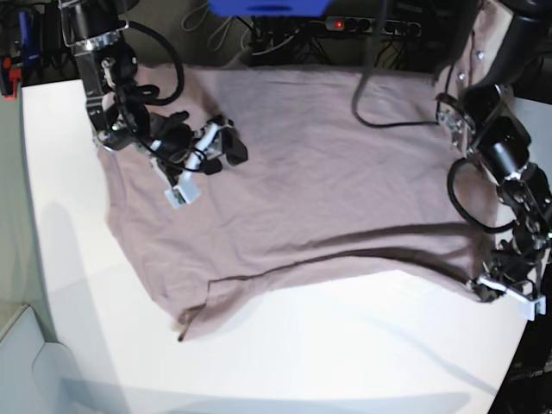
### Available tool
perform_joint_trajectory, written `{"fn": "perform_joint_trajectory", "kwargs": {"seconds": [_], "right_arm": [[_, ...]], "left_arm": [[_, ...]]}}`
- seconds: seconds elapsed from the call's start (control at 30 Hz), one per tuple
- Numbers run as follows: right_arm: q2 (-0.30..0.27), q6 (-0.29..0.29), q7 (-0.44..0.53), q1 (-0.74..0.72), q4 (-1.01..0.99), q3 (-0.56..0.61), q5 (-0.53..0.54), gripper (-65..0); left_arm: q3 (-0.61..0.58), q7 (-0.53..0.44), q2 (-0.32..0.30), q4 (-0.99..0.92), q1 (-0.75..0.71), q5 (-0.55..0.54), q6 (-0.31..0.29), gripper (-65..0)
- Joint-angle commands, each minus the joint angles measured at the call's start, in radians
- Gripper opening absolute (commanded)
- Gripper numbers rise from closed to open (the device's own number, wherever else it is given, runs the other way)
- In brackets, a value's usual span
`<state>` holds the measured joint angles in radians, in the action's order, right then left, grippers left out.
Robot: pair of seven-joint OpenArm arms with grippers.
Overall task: Layout the t-shirt on the table in an organized manner, then fold the t-shirt properly
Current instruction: 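Pull the shirt's hem corner outward with the left gripper, then grasp the folded-under hem edge with the right gripper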
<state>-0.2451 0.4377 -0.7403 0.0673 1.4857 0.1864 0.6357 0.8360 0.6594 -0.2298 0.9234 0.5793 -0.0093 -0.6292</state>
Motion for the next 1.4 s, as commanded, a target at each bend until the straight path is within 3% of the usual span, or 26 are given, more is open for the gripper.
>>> {"fn": "perform_joint_trajectory", "kwargs": {"seconds": [0.0,0.2,0.43,0.6,0.67,0.83,0.97,1.1,1.23,1.37], "right_arm": [[-0.009,0.003,-0.003,-0.007,0.010,-0.005,-0.004,-28.4],[-0.009,0.003,-0.003,-0.005,0.010,-0.005,-0.004,-28.4],[-0.010,0.003,-0.003,-0.005,0.010,-0.005,-0.004,-28.4],[-0.010,0.003,-0.003,-0.005,0.010,-0.005,-0.004,-28.4],[-0.010,0.003,-0.003,-0.005,0.010,-0.005,-0.004,-28.4],[-0.010,0.003,-0.005,-0.005,0.010,-0.003,-0.004,-28.4],[-0.010,0.003,-0.005,-0.011,0.023,-0.005,-0.003,-28.4],[-0.036,0.003,-0.006,-0.039,0.082,-0.005,-0.003,-28.2],[-0.064,0.003,-0.005,-0.096,0.134,-0.006,-0.003,-28.1],[-0.078,0.003,-0.005,-0.191,0.095,-0.001,-0.003,-28.1]], "left_arm": [[-0.017,-0.051,-0.027,-0.022,0.052,-0.031,0.015,-64.6],[-0.068,-0.174,-0.064,-0.183,0.115,-0.033,0.095,-64.5],[-0.068,-0.284,-0.087,-0.304,0.155,-0.031,0.233,-64.1],[-0.068,-0.355,-0.095,-0.389,0.172,-0.031,0.262,-63.5],[-0.068,-0.359,-0.095,-0.390,0.172,-0.027,0.283,-59.4],[-0.068,-0.356,-0.093,-0.389,0.172,-0.028,0.323,-40.7],[-0.065,-0.346,-0.089,-0.387,0.172,-0.033,0.320,-36.1],[-0.062,-0.234,-0.084,-0.307,0.164,-0.064,0.319,-35.9],[-0.063,0.012,-0.082,-0.050,0.041,-0.246,0.317,-36.2],[-0.065,0.185,-0.038,0.222,-0.149,-0.420,0.329,-36.5]]}}
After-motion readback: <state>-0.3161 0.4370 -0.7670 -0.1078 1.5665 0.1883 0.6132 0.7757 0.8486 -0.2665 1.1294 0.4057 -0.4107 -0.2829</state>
